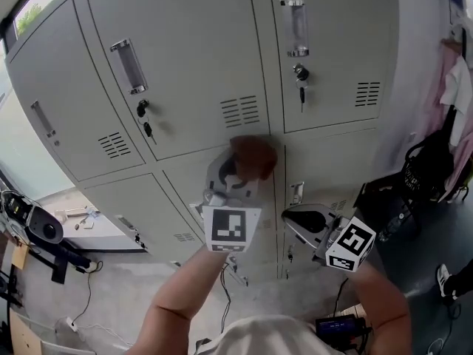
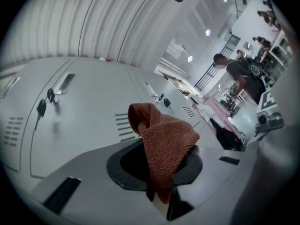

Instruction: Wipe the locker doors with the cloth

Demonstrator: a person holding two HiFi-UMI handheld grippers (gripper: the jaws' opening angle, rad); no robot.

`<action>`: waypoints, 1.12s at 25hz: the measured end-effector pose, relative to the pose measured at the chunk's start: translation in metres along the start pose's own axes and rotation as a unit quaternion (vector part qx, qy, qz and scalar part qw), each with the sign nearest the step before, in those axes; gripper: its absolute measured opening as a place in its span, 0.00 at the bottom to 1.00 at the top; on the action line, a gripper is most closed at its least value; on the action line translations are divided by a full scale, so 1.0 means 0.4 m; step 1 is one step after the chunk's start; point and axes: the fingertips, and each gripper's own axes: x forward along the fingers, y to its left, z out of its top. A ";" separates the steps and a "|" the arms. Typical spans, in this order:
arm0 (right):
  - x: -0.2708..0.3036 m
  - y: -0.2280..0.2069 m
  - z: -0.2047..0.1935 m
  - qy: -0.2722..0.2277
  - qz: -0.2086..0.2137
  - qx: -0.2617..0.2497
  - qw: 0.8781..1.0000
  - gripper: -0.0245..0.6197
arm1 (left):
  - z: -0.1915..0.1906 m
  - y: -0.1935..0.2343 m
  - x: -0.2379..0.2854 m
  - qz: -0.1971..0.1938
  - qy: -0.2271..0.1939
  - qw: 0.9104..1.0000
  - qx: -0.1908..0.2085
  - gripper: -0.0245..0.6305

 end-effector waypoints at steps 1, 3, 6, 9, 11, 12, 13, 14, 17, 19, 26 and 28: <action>-0.006 -0.003 -0.002 0.000 -0.003 0.001 1.000 0.07 | 0.028 -0.003 0.019 0.010 -0.013 0.999 0.033 0.15; -0.012 -0.006 0.000 0.005 -0.002 -0.004 1.000 0.07 | 0.075 -0.021 0.061 0.025 -0.037 0.992 0.118 0.15; -0.012 0.009 0.009 0.018 0.008 -0.028 0.999 0.07 | 0.086 -0.049 0.110 0.042 -0.048 0.962 0.264 0.15; -0.001 0.026 0.022 0.017 0.022 -0.042 0.999 0.07 | 0.074 -0.025 0.102 0.065 -0.051 0.929 0.360 0.15; 0.014 0.027 0.027 0.014 0.029 -0.044 0.999 0.07 | 0.063 0.002 0.081 0.079 -0.052 0.913 0.397 0.15; 0.021 0.028 0.027 0.014 0.031 -0.045 0.998 0.07 | 0.055 0.016 0.069 0.085 -0.051 0.906 0.412 0.15; 0.027 0.031 0.027 0.015 0.033 -0.047 0.998 0.07 | 0.045 0.031 0.055 0.090 -0.048 0.900 0.424 0.15; 0.033 0.036 0.027 0.015 0.036 -0.049 0.998 0.07 | 0.034 0.048 0.038 0.096 -0.043 0.895 0.433 0.15; 0.055 0.049 0.028 0.015 0.049 -0.049 0.997 0.07 | 0.003 0.124 -0.020 0.113 -0.019 0.887 0.447 0.15; 0.072 0.056 0.026 0.015 0.057 -0.049 0.997 0.07 | -0.016 0.197 -0.069 0.138 -0.005 0.885 0.444 0.15; 0.122 0.093 0.006 0.016 0.082 -0.041 0.996 0.07 | -0.038 0.426 -0.213 0.242 -0.017 0.864 0.442 0.15; 0.129 0.102 0.008 0.015 0.084 -0.041 0.995 0.07 | -0.020 0.450 -0.216 0.249 -0.019 0.858 0.449 0.15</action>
